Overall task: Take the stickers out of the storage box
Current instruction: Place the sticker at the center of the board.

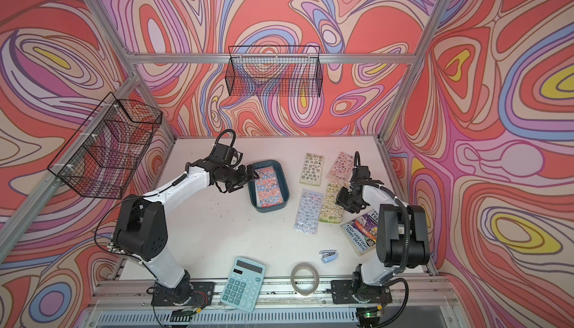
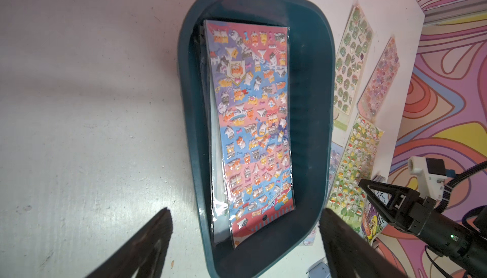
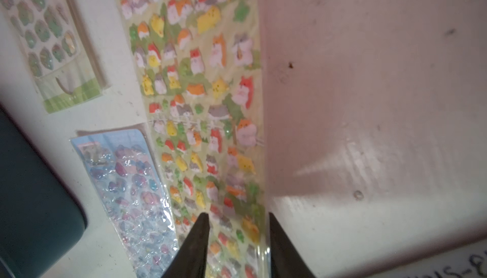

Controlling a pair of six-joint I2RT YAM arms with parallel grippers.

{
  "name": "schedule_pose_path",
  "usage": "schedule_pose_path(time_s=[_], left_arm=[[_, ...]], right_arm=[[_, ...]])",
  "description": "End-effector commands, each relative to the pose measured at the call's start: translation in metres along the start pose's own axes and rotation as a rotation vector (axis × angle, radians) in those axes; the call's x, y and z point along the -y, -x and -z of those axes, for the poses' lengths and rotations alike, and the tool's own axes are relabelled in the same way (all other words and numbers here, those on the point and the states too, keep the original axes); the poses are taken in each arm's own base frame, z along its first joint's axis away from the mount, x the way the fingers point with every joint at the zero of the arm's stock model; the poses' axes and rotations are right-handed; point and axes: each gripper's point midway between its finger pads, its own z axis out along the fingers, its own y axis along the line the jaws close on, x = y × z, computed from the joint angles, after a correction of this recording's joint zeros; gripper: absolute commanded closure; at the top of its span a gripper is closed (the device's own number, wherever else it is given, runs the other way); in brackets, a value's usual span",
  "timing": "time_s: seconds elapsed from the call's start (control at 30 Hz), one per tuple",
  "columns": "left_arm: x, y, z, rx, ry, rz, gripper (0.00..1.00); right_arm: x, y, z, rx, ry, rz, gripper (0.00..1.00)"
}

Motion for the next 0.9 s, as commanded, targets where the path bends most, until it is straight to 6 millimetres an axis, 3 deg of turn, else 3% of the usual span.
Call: schedule_pose_path(time_s=[0.0, 0.23, 0.37, 0.47, 0.6, 0.87], left_arm=[[-0.001, 0.003, -0.001, 0.003, 0.001, 0.011, 0.09], [-0.002, 0.003, -0.002, -0.001, 0.003, 0.012, 0.09], [-0.002, 0.002, -0.003, -0.003, 0.003, 0.01, 0.09], [-0.002, 0.003, -0.004, -0.004, 0.003, 0.013, 0.09], [-0.003, 0.003, -0.004, 0.001, 0.005, 0.017, 0.09], [-0.003, 0.003, -0.005, 0.001, 0.004, 0.024, 0.09]], right_arm=[[0.002, -0.005, -0.003, -0.015, 0.006, -0.013, 0.63], [0.007, -0.011, 0.006, -0.015, -0.026, -0.041, 0.57], [0.0, 0.009, 0.028, 0.064, -0.039, -0.028, 0.54], [-0.018, 0.028, 0.045, 0.118, 0.004, -0.011, 0.64], [-0.043, 0.031, 0.047, 0.147, -0.024, 0.075, 0.99], [-0.087, 0.005, 0.011, 0.116, -0.097, 0.257, 1.0]])
